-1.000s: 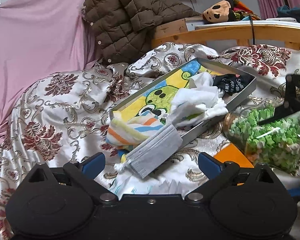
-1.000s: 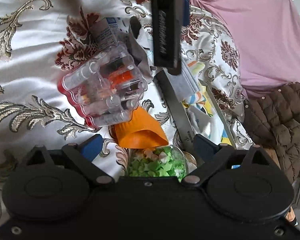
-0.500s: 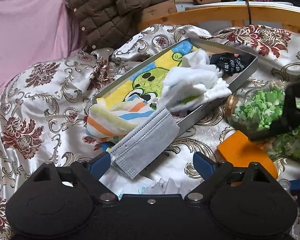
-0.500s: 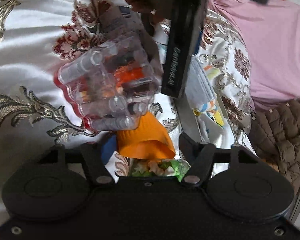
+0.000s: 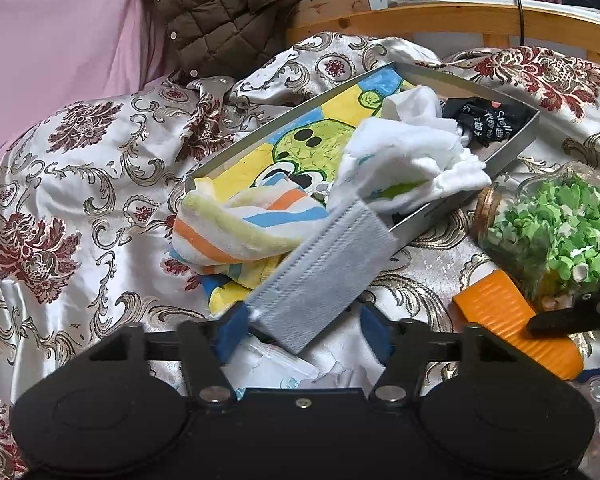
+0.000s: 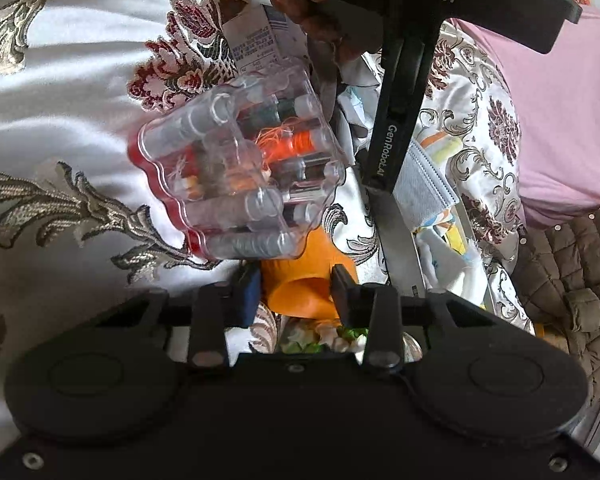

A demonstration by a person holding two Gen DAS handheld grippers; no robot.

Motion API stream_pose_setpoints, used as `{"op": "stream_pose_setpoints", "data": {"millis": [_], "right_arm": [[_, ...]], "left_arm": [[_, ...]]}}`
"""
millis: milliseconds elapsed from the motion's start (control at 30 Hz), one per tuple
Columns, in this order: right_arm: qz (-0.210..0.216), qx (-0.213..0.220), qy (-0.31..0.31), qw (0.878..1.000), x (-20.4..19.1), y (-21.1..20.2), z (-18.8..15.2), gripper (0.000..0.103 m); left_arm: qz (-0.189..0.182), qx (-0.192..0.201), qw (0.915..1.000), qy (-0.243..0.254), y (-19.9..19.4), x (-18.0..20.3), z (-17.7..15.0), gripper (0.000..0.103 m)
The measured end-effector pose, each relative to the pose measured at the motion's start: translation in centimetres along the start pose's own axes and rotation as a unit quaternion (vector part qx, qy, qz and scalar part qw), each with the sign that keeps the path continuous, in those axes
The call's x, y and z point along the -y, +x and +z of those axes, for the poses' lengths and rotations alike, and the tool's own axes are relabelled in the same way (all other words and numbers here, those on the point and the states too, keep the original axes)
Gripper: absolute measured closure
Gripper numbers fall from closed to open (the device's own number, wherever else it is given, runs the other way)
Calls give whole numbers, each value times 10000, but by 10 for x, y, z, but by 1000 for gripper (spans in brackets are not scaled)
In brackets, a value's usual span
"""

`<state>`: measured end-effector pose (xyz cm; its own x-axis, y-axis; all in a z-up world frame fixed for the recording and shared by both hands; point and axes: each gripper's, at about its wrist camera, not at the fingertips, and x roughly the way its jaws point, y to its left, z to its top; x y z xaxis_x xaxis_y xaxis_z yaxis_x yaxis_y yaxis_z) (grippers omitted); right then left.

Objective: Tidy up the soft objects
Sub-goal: 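Grasp the grey face mask with the left tool while the right tool grasps the orange cup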

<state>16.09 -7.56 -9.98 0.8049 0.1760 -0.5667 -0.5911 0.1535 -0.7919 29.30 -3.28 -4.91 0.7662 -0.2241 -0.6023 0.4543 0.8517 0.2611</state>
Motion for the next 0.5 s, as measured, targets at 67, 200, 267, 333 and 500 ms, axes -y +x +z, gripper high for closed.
{"op": "stream_pose_setpoints", "data": {"millis": [67,200,267,333,500], "right_arm": [[8,8,44,10000,4,-5,-2,80],[40,16,84,10000,10,-11,-2,84],[50,28,115,9999,12,-11,-2,85],[64,30,147,9999,14,-11,-2,88],[57,25,149,9999,16,-10,-1,90]], "left_arm": [[-12,-55,10000,-24,2,-1,-1,59],[-37,-150,9998,-118,6,-6,-5,75],[-41,-150,9998,-128,6,-6,-6,82],[-56,-122,9999,-100,5,-5,-6,87],[-137,-26,9999,36,1,1,-4,94]]}}
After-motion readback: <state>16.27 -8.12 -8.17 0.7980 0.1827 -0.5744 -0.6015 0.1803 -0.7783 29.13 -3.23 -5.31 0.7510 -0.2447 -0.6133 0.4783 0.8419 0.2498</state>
